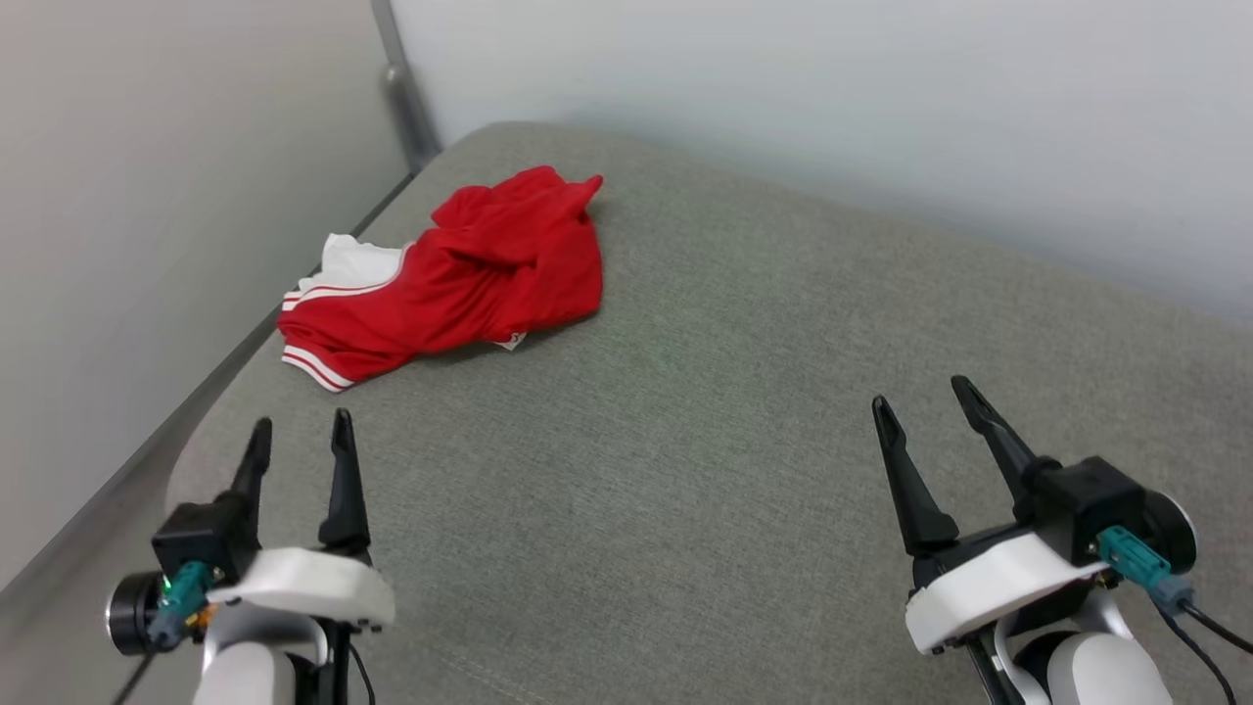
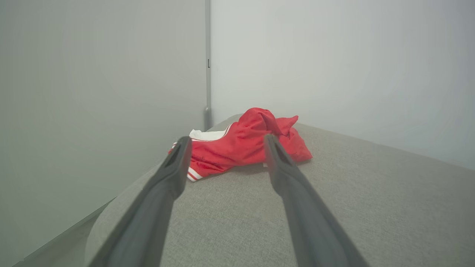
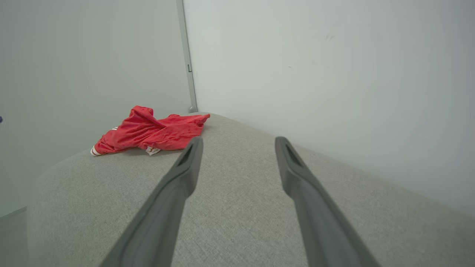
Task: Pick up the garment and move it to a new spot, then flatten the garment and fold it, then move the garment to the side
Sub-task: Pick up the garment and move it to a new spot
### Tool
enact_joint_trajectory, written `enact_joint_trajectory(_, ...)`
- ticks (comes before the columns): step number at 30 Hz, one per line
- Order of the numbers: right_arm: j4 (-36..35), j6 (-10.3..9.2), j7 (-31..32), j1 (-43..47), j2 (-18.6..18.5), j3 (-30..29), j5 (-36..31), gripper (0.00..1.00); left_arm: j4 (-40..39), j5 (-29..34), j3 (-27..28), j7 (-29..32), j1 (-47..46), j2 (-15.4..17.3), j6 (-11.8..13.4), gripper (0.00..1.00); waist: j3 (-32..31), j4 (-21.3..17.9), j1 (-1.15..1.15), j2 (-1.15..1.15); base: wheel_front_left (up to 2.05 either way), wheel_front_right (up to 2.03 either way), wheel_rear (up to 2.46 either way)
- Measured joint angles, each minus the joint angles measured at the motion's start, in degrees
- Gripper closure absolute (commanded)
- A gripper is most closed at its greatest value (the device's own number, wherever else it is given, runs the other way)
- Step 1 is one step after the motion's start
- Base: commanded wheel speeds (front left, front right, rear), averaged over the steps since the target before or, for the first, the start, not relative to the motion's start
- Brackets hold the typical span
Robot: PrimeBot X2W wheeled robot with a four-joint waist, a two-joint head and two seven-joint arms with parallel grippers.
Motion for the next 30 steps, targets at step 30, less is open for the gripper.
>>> enact_joint_trajectory(30,-7.03,0.0,1.81,-14.79,0.03,4.16,-2.81,0.0,29.38,-17.77,8.6,52.76,-38.39,26.58,-0.92,0.0,29.03,-19.38,0.01,0.0,0.0,0.0,0.0)
